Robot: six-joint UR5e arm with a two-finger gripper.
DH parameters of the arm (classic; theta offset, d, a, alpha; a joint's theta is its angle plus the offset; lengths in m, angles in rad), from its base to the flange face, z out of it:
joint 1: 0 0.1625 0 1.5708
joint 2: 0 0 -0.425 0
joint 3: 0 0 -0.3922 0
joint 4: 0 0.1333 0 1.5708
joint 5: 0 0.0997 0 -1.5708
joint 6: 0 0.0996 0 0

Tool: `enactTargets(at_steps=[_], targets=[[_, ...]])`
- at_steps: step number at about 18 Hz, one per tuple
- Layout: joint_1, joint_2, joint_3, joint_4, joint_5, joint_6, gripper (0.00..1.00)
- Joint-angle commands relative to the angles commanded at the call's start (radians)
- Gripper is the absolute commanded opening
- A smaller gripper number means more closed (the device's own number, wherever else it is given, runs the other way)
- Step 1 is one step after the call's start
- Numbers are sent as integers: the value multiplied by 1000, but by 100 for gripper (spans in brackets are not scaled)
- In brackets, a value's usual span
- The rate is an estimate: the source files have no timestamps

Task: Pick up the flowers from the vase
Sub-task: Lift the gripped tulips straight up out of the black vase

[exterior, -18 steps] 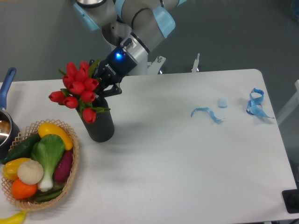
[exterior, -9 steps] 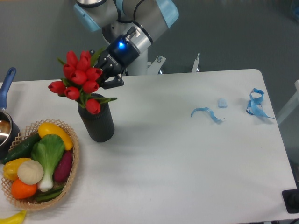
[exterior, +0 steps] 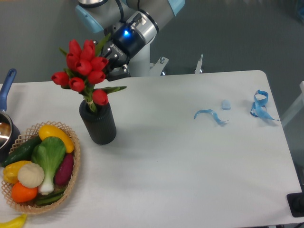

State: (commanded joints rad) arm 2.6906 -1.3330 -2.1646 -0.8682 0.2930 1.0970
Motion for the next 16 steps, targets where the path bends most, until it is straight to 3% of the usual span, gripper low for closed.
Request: enactTargets(at_steps=[5,13,16], targets=[[28,-3,58,0,-27,-84,16],[61,-3,75,-2,-74,-146,16],[86,-12,109,-2,-84,-181,16]])
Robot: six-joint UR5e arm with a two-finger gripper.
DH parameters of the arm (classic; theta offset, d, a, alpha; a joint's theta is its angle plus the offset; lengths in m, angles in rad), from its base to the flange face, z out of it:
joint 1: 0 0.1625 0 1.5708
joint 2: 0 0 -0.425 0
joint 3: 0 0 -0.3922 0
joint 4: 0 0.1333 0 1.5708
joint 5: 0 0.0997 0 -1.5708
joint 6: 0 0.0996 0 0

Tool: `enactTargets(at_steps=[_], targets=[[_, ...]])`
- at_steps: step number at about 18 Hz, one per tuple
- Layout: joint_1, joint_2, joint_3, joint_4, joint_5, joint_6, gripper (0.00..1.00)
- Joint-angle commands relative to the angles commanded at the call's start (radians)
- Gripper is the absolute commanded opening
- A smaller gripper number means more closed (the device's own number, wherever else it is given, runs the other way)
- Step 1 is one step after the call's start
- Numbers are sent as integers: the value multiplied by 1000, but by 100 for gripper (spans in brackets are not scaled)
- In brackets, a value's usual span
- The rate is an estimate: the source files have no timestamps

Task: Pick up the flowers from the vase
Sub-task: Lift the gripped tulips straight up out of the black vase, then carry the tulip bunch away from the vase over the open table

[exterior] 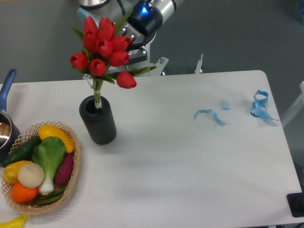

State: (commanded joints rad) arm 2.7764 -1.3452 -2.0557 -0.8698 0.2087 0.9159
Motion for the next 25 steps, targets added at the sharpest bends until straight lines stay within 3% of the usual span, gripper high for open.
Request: enactTargets(at_steps=[5,8,12,16,18,22,25], targets=[[41,-9,49,0,-48,-37,16],[45,-51,86,0,-46,-49,16],[55,-142,132,9,-2,-37,16],[81,-166,144,8,92,-3,16],[83,-205,172,11,174,14,16],[78,-210,213,11,502,21,14],[77,-227,221,11,609,24,14]])
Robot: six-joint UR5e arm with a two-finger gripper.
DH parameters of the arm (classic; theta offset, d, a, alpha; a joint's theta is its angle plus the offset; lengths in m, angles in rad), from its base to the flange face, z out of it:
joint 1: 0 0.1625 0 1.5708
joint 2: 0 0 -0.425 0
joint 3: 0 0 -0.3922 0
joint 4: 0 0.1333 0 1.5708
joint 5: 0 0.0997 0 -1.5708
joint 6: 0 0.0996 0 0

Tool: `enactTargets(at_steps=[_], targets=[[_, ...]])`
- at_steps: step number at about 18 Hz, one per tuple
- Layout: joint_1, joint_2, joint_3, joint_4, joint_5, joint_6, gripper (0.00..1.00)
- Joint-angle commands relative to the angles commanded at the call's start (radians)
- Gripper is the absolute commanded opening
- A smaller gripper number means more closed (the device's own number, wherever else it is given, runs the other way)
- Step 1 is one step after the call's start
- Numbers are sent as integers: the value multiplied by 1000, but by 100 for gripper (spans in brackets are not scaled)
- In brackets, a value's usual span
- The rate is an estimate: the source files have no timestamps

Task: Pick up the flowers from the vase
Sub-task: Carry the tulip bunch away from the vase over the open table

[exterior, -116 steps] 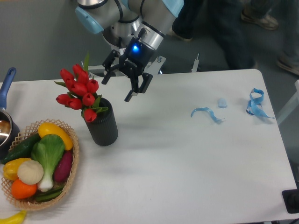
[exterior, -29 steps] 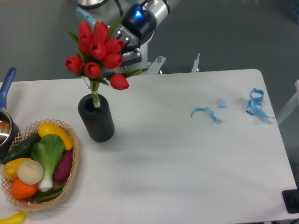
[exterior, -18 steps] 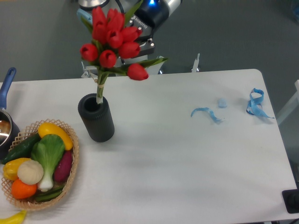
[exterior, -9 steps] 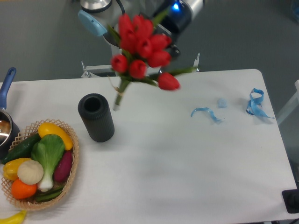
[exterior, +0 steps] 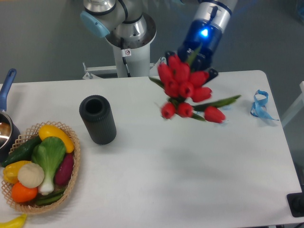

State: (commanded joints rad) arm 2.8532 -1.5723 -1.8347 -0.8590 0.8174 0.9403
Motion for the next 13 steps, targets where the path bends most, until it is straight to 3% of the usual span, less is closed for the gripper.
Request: enactTargets(at_steps=[6,13], targets=[[-43,-28,37,-5,208,-2,14],[-199,-184,185,-40,466,-2,18]])
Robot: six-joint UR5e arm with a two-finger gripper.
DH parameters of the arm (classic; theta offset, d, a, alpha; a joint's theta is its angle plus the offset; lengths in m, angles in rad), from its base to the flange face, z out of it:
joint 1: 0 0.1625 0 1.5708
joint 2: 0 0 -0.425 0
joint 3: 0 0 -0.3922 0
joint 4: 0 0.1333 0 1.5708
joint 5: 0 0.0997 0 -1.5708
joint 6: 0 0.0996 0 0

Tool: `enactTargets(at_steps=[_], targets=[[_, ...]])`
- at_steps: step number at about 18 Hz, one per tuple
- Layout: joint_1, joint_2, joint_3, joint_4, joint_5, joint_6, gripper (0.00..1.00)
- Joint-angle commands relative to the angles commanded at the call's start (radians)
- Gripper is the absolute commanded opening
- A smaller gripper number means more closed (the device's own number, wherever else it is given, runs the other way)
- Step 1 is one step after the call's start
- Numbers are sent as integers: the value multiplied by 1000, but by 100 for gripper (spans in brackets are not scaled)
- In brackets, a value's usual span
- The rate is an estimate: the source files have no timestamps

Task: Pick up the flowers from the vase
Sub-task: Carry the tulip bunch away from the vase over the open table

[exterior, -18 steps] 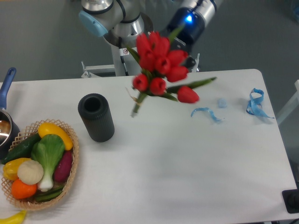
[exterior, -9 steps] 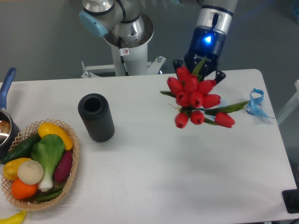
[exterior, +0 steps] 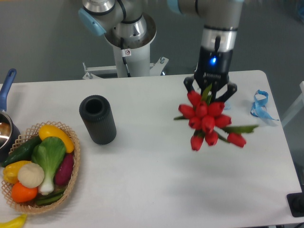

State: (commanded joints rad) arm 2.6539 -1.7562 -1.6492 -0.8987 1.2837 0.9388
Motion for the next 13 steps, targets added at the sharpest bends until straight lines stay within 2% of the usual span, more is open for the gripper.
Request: enactTargets(at_steps=[5,8,10,13], targets=[[-14,-35,75,-120,75,2,17],[-47,-72,135,-219,127,20,17],[-67,-110,157,-247,173,28,18],[-118,-189,198,-252,281,28,17]])
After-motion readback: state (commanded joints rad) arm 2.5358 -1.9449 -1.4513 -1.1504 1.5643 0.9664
